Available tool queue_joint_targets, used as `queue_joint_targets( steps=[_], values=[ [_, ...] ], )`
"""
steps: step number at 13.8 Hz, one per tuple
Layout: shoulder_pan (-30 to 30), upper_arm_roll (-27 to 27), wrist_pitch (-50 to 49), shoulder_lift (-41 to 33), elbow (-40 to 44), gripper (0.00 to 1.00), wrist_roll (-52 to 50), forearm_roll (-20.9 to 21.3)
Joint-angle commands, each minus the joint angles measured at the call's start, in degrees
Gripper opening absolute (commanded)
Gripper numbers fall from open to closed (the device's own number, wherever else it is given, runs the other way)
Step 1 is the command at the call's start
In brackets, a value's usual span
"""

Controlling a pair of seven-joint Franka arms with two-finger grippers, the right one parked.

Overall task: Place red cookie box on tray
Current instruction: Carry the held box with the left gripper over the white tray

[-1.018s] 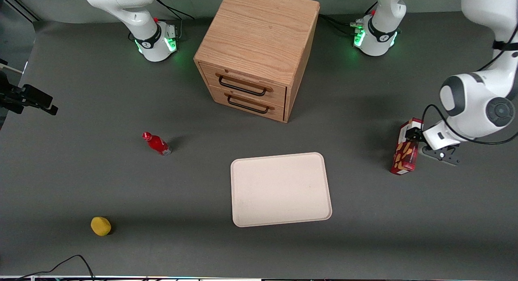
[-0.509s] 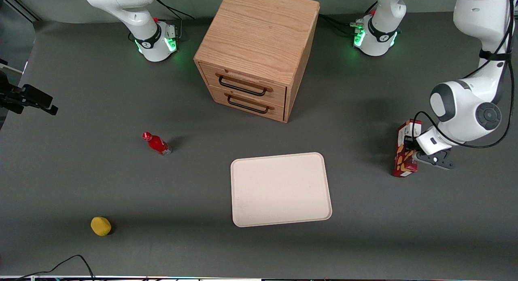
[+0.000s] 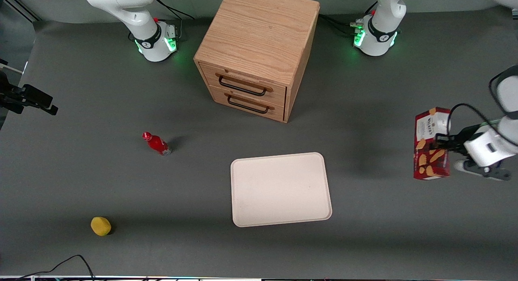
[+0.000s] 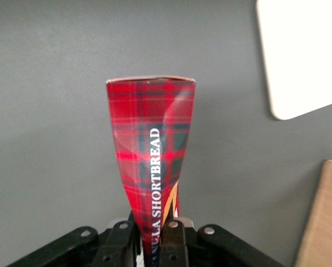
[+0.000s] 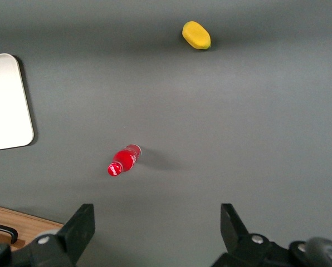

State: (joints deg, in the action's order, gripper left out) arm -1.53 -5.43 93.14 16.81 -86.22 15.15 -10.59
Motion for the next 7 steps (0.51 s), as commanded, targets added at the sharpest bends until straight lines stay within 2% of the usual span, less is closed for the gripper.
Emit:
queue_joint_targets(
  steps=[1,3,5,7],
  values=[
    [-0.49,6.8,-6.47,1.56,9.04,0.0,-16.05,0.39],
    [-0.58,14.0,-4.64,3.48,9.23,0.0,-27.93,1.44],
    [-0.75,19.47,2.97,7.69,9.23,0.0,-33.85,2.85],
    [-0.93,23.42,11.5,12.43,8.44,0.0,-38.51,7.23]
  ],
)
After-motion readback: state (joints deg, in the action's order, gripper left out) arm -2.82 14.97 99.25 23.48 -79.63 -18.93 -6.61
